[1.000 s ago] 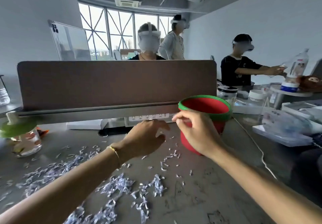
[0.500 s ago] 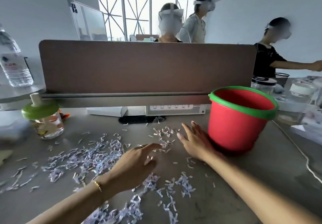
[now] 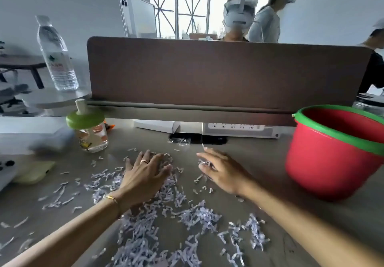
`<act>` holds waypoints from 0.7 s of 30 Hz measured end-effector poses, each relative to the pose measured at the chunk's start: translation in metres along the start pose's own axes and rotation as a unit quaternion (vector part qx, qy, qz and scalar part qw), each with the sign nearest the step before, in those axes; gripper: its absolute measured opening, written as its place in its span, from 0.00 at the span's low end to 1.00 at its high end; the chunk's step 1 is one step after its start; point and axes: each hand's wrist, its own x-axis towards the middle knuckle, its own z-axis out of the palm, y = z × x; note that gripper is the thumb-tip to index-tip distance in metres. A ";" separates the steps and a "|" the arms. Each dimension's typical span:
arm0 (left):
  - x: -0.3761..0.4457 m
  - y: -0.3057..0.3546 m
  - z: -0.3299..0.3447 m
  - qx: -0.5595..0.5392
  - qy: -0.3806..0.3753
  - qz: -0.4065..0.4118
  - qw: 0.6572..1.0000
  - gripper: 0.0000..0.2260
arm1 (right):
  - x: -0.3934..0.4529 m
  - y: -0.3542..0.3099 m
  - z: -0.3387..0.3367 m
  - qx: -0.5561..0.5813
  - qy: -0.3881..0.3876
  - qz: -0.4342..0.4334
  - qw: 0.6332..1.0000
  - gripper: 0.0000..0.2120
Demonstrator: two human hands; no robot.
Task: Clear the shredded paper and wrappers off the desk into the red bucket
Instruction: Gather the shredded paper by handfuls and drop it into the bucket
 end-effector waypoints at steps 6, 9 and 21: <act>-0.023 0.018 -0.014 -0.085 -0.050 0.128 0.987 0.21 | 0.044 0.021 -0.001 -0.012 -0.007 0.068 0.998 0.27; -0.036 -0.002 -0.029 -0.090 -0.002 0.118 0.989 0.20 | 0.055 -0.001 0.015 0.000 -0.034 0.039 0.999 0.28; -0.063 -0.095 -0.042 0.049 0.045 -0.152 0.986 0.37 | -0.004 -0.101 0.045 0.004 -0.194 -0.178 0.965 0.39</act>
